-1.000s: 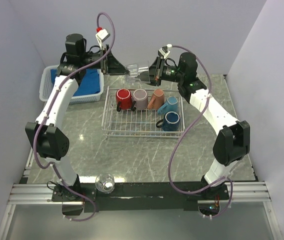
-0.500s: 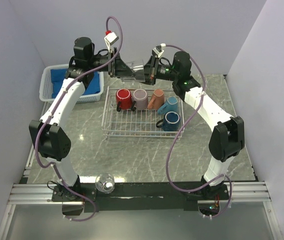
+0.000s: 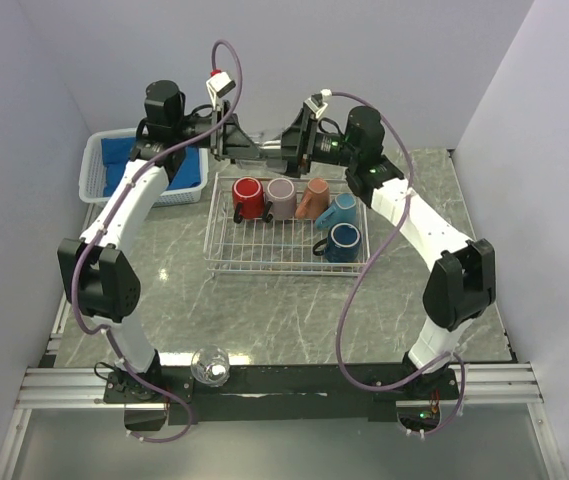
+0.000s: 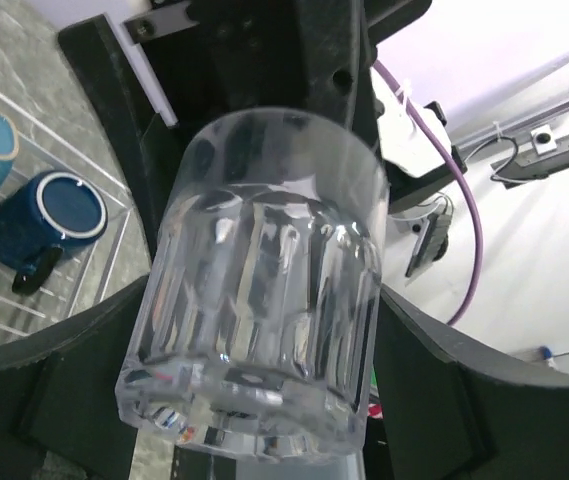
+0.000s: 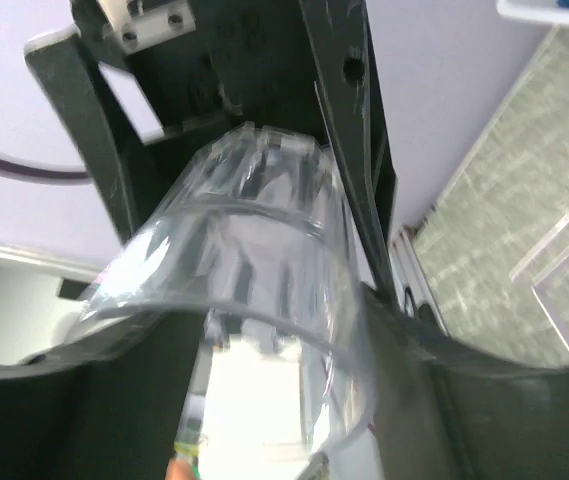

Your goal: Load the cups into the dish rack

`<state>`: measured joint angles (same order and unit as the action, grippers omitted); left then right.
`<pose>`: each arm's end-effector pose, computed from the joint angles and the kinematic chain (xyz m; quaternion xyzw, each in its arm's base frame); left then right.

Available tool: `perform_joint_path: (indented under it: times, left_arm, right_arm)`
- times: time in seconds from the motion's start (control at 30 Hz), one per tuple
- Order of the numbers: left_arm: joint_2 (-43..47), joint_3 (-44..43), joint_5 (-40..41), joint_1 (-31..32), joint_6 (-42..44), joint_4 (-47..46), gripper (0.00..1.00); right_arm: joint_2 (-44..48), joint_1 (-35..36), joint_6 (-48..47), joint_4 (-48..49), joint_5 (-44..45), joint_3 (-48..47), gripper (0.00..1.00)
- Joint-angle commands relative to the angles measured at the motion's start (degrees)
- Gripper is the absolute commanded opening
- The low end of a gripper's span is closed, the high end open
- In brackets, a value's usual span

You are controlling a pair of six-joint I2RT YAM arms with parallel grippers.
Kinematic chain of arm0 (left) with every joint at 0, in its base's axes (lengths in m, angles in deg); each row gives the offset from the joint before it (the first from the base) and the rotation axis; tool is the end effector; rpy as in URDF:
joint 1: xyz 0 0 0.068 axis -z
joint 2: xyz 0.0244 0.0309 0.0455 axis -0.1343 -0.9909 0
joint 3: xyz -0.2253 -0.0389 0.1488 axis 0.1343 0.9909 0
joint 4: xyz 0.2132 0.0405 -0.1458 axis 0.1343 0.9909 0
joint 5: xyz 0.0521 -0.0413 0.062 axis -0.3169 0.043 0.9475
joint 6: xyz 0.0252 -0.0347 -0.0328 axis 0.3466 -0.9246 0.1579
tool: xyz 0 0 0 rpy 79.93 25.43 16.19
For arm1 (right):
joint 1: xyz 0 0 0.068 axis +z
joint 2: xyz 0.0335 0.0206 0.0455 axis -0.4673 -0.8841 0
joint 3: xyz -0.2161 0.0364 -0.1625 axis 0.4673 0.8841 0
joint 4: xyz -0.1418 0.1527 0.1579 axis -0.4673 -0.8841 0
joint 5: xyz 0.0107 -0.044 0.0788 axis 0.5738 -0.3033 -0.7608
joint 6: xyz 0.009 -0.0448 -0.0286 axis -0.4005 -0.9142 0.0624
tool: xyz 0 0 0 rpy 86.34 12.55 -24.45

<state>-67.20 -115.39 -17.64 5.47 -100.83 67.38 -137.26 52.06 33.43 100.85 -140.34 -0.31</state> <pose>0.3814 -0.1253 0.4275 0.2290 0.6697 -0.6733 0.2139 0.3599 0.1939 0.4001 -0.0797 0.6873 0.6924 0.2048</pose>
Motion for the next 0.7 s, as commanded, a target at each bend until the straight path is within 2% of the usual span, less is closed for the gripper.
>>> perform_joint_path:
  times: [0.0,0.03,0.07,0.13,0.17,0.27,0.3,0.37,0.4,0.43,0.47,0.5,0.53,0.57,0.67]
  left_arm:
    - [2.9,-2.1,0.5,-6.5,-3.5,-8.4,0.01]
    - [2.9,-2.3,0.1,-7.1,-3.5,-8.1,0.01]
    - [2.8,-2.4,-0.4,-7.8,-3.5,-7.8,0.01]
    - [3.0,-2.5,-0.9,-9.7,-3.5,-7.4,0.01]
    - [2.8,-2.5,-1.5,-10.2,-3.8,-7.5,0.01]
    - [2.9,-3.2,-1.7,-11.3,0.2,-1.6,0.01]
    - [2.8,-4.7,-0.4,-11.0,7.9,3.5,0.01]
    - [1.8,-8.1,1.8,-10.0,18.5,23.1,0.01]
    - [-1.1,-15.1,7.3,-8.2,33.4,32.2,0.01]
    - [-3.2,-19.6,10.0,-6.8,40.9,50.4,0.01]
    - [-5.5,-24.0,13.8,-5.1,47.5,57.4,0.01]
    - [-9.1,-30.6,17.6,-1.2,58.0,62.5,0.01]
    - [-10.2,-32.1,24.8,0.7,61.8,66.7,0.01]
    - [-10.6,-32.2,28.5,2.5,64.4,69.0,0.01]
    - [-8.8,-25.9,39.8,7.6,70.0,65.1,0.01]
  right_arm:
    - [3.9,-1.8,-6.6,-12.7,-0.6,2.2,0.79]
    - [4.4,-2.7,-8.2,-15.5,-0.1,2.2,0.87]
    - [4.9,-3.2,-11.1,-20.4,0.3,2.4,0.99]
    - [7.0,-4.4,-13.1,-24.0,1.8,4.1,1.0]
    - [7.7,-5.7,-16.3,-29.4,2.8,4.4,1.0]
    - [11.4,-8.8,-19.2,-34.5,5.9,6.2,1.0]
    - [13.5,-9.6,-19.1,-34.6,6.2,6.9,1.0]
    - [15.4,-11.2,-19.5,-36.1,7.8,7.2,1.0]
    - [17.2,-13.0,-19.7,-36.8,8.5,7.0,1.0]
    - [18.3,-14.0,-20.0,-37.4,10.0,6.0,1.0]
    - [19.4,-15.0,-20.2,-38.1,11.2,5.6,1.0]
    - [21.8,-16.5,-20.1,-38.0,12.4,5.2,1.0]
    - [23.0,-17.0,-20.2,-38.0,13.6,4.2,1.0]
    - [24.0,-17.6,-20.7,-38.9,16.0,3.6,1.0]
    - [27.3,-18.6,-21.5,-39.4,19.3,2.6,1.0]
